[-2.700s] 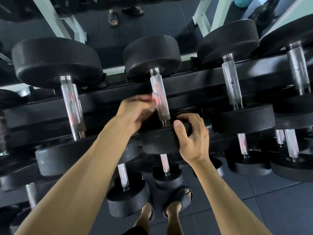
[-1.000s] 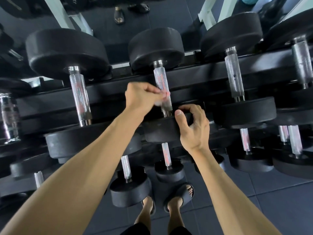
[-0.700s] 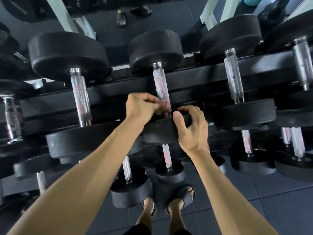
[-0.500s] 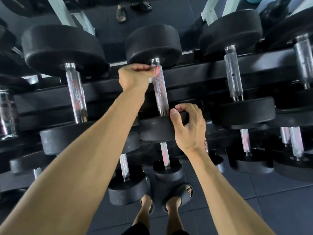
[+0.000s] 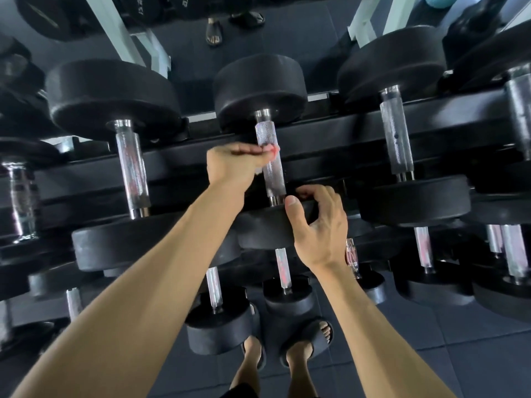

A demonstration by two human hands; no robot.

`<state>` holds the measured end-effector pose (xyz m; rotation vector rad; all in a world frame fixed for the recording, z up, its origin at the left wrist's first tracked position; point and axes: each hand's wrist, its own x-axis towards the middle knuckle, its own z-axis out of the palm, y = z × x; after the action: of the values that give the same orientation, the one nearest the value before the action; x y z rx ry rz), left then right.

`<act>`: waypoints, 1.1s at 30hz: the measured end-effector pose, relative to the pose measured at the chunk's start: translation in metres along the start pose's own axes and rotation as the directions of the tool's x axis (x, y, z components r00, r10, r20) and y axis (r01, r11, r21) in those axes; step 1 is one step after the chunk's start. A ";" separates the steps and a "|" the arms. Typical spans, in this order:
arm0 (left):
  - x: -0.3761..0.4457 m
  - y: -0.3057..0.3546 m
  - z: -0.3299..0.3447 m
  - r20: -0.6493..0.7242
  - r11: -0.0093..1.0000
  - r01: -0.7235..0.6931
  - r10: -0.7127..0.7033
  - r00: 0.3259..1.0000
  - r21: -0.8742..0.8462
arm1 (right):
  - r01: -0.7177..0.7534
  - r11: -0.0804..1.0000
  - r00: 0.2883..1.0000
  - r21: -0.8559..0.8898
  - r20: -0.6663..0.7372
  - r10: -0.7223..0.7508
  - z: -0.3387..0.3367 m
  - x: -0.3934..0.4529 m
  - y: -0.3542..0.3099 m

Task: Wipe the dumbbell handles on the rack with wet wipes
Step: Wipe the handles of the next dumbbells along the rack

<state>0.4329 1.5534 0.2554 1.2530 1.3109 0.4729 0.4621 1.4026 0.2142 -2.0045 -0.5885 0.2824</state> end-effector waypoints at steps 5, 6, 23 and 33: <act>0.018 0.023 0.019 -0.167 0.993 -0.103 0.094 0.981 -0.050 | -0.022 1.000 0.999 0.007 0.029 0.022 -0.002 0.000 -0.001; 0.022 0.027 0.023 -0.200 0.991 -0.127 0.118 0.973 -0.034 | -0.030 1.000 0.999 0.008 0.037 0.030 -0.002 0.001 -0.001; 0.003 0.006 0.000 0.095 0.877 -0.414 0.404 0.910 0.245 | -0.019 1.000 0.998 -0.006 0.057 0.019 -0.005 -0.001 -0.004; 0.000 0.006 -0.044 0.393 0.932 -0.327 0.246 0.886 0.154 | 0.173 0.981 0.967 -0.088 0.206 -0.152 -0.011 0.059 -0.035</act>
<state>0.3957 1.5733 0.2701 1.6442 0.8738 0.2850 0.5074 1.4384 0.2535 -2.0281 -0.9061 0.3602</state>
